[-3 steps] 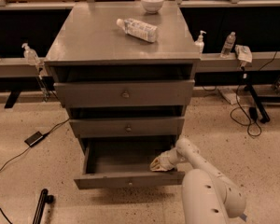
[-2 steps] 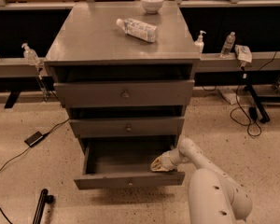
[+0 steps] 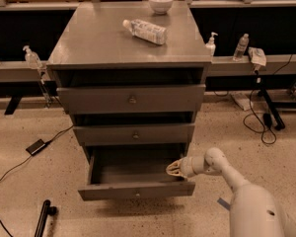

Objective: Open bottom drawer

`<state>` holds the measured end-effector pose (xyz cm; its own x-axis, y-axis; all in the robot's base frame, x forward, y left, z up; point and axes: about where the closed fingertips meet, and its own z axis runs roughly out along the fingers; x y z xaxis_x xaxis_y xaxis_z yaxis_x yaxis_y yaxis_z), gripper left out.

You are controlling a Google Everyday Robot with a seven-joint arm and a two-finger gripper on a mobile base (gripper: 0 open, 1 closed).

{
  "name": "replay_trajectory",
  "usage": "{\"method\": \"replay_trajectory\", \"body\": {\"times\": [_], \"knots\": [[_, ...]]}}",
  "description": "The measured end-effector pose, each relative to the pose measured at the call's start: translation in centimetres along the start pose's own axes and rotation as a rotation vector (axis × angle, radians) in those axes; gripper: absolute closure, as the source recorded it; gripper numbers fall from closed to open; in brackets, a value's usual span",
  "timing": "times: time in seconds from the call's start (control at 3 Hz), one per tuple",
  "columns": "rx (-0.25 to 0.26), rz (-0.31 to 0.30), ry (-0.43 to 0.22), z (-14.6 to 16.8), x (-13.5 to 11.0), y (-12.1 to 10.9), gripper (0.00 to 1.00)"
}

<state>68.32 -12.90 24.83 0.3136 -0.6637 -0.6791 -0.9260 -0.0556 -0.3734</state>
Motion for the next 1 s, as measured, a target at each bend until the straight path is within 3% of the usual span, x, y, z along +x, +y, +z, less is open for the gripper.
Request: {"method": "replay_trajectory", "body": {"times": [0.67, 1.0], "knots": [[0.088, 0.030, -0.083, -2.89, -1.24, -0.95, 1.00], [0.085, 0.031, -0.089, -2.59, -1.42, -0.84, 0.79]]}}
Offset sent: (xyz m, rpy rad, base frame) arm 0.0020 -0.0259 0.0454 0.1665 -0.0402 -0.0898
